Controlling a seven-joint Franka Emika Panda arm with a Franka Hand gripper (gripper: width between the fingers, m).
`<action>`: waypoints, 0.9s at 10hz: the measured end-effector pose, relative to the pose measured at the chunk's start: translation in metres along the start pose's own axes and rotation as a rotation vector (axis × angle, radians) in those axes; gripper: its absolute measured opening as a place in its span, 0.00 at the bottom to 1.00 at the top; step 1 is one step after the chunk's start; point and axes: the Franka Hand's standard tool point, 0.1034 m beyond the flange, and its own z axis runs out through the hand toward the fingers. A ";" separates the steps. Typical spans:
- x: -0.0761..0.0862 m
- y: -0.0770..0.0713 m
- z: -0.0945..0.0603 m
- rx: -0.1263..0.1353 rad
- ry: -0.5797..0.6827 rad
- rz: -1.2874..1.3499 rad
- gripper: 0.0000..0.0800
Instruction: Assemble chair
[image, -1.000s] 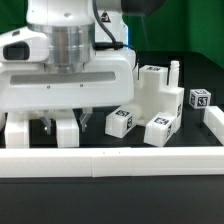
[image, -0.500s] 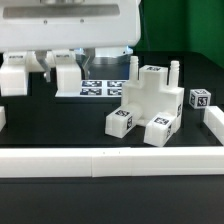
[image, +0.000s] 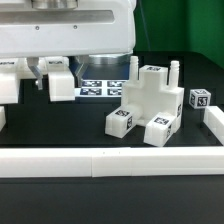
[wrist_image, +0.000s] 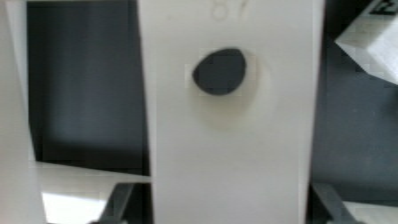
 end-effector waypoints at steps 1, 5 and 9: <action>-0.001 -0.001 0.001 0.002 -0.002 0.080 0.36; -0.012 -0.026 -0.025 0.028 0.000 0.436 0.36; -0.009 -0.050 -0.029 0.044 -0.009 0.742 0.36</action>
Offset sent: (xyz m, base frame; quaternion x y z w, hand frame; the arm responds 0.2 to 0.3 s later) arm -0.0283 0.0123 0.0252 -0.0041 -0.0166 0.1830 0.9830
